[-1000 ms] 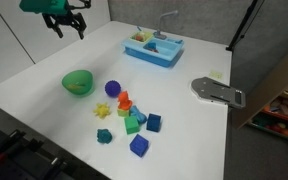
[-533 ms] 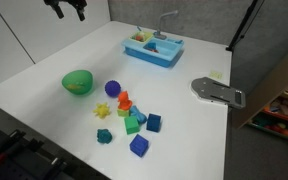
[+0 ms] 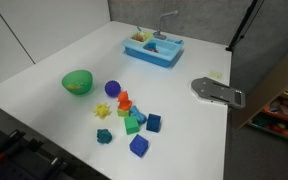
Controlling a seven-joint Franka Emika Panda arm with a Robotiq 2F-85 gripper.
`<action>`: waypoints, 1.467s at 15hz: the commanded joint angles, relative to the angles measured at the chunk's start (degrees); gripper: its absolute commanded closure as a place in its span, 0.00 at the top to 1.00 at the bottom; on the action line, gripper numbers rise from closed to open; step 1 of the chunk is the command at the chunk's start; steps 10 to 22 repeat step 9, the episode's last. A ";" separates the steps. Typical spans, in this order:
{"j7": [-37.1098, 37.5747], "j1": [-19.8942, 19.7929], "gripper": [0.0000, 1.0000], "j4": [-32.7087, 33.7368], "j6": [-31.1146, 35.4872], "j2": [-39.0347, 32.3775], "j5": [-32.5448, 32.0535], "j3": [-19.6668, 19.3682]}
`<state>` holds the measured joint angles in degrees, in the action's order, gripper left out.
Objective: Pick up a yellow rubber duck toy and place it in the green bowl
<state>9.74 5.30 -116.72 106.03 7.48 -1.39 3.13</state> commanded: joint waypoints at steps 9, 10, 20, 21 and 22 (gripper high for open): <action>1.38 -0.73 1.00 3.07 -7.97 5.59 1.10 1.36; 1.38 -0.73 1.00 3.07 -7.97 5.59 1.10 1.36; 1.38 -0.73 1.00 3.07 -7.97 5.59 1.10 1.36; 1.38 -0.73 1.00 3.07 -7.97 5.59 1.10 1.36; 1.38 -0.73 1.00 3.07 -7.97 5.59 1.10 1.36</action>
